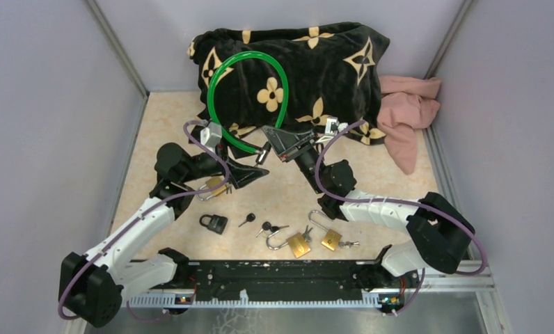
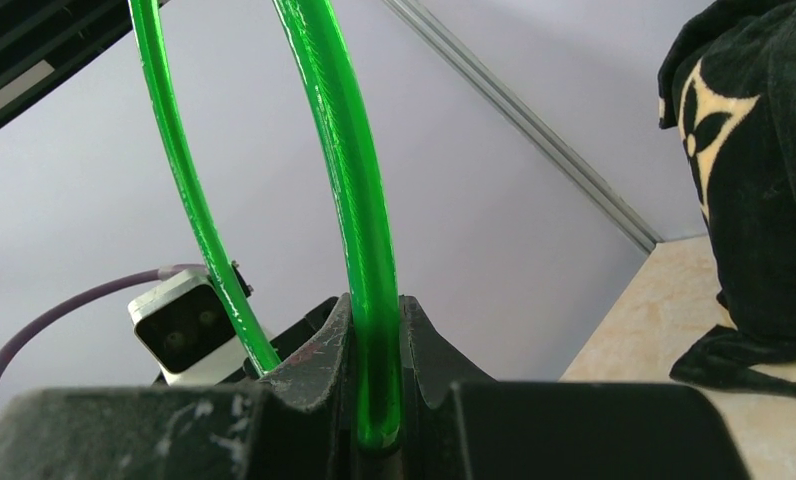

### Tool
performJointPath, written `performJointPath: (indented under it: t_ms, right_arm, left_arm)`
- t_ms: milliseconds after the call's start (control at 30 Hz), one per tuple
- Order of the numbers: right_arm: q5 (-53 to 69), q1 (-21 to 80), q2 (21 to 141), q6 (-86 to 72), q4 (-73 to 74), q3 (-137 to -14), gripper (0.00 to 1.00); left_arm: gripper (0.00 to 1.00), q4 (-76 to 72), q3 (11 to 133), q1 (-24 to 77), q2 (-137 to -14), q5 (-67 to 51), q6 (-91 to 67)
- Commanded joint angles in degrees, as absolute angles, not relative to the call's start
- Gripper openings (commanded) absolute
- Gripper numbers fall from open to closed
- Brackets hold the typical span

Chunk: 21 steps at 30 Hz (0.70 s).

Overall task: Lock with the key
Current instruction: Lock the lock.

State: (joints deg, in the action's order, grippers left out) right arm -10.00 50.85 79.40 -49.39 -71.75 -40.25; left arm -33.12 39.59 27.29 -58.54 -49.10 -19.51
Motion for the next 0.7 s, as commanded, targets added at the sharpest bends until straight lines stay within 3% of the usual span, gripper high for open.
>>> performJointPath:
  t_ms: [0,167,367,433,667]
  right_arm:
    - [-6.5,52.8,79.7,-51.4,-79.4,-44.4,0.0]
    - [-8.5,52.7,77.7,-49.3,-78.9,-43.4,0.0]
    - [-8.1,52.8,76.2,-47.7,-77.3,-44.2,0.0]
    - [-8.2,52.8,76.5,-48.2,-77.7,-44.1,0.0]
    - [-9.1,52.8,76.5,-48.7,-77.5,-43.9,0.0]
  left_arm:
    - [0.78,-35.9,39.4,27.9,-59.5,-49.1,-20.6]
    - [0.98,-30.3,39.0,27.6,-56.4,-55.9,-14.8]
    - [0.99,-21.3,36.5,26.3,-52.8,-55.9,-9.0]
    - [0.96,-22.1,35.5,26.3,-52.6,-54.4,-9.1]
    - [0.64,-23.5,35.2,26.4,-52.3,-47.9,-12.7]
